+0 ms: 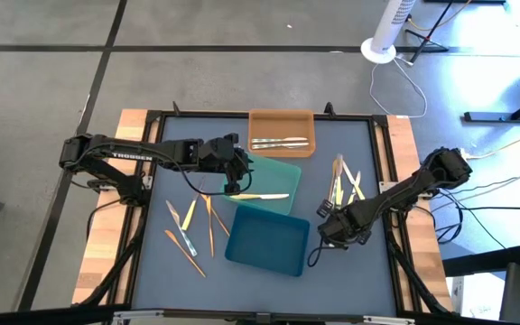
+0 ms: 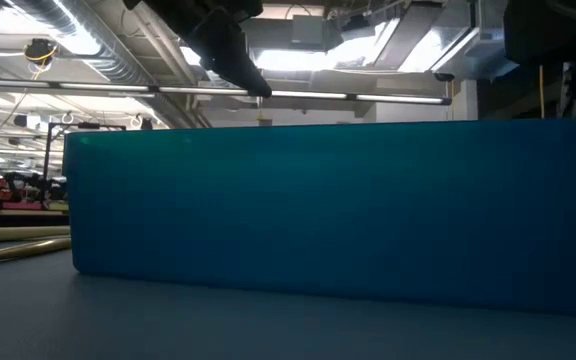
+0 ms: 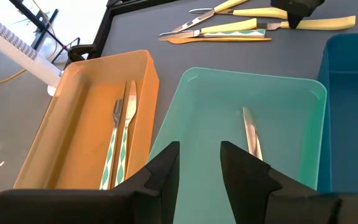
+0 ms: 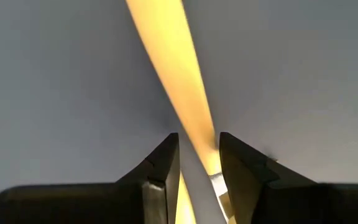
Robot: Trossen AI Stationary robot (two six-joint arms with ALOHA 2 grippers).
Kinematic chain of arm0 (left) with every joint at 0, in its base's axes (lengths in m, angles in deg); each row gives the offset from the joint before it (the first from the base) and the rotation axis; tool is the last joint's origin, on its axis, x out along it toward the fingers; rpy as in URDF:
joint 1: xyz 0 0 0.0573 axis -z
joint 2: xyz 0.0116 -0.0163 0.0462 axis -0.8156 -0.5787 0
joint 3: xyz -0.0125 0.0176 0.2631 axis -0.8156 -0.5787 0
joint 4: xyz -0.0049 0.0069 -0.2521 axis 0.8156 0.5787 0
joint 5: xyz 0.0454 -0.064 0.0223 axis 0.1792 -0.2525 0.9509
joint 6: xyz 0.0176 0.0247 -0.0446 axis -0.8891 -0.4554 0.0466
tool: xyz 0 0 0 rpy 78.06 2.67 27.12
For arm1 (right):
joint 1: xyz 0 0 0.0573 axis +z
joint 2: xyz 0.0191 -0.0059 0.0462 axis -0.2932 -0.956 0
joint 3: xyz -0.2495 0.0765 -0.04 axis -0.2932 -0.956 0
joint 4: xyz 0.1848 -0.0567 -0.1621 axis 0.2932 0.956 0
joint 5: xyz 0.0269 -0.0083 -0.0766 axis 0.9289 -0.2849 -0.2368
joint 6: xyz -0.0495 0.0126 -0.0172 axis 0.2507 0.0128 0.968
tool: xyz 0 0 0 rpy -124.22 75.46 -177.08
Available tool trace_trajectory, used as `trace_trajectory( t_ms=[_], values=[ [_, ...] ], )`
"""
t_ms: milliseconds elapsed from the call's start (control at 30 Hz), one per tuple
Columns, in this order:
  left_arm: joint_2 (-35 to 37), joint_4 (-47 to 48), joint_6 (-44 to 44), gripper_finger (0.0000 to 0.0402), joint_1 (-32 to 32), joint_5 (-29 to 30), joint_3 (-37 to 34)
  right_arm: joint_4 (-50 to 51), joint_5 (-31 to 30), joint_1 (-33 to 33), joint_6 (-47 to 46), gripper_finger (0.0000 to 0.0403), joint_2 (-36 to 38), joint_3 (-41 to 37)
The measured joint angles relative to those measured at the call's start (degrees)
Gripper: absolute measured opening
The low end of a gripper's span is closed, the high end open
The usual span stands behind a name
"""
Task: Sort silverware by color (type)
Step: Put the yellow knife into the green bin
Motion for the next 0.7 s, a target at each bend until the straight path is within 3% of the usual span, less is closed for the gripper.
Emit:
trace_trajectory(
  t_ms=[400,700],
  values=[
    [0.0,0.0,0.0,0.0110,0.0,0.0,0.0,-3.0,0.6,0.0,0.0,0.0098,0.2,-2.1],
    [0.0,0.0,0.0,0.0110,0.0,0.0,0.0,-3.0,1.2,0.0,0.0,0.0040,0.2,-2.2]
  ],
)
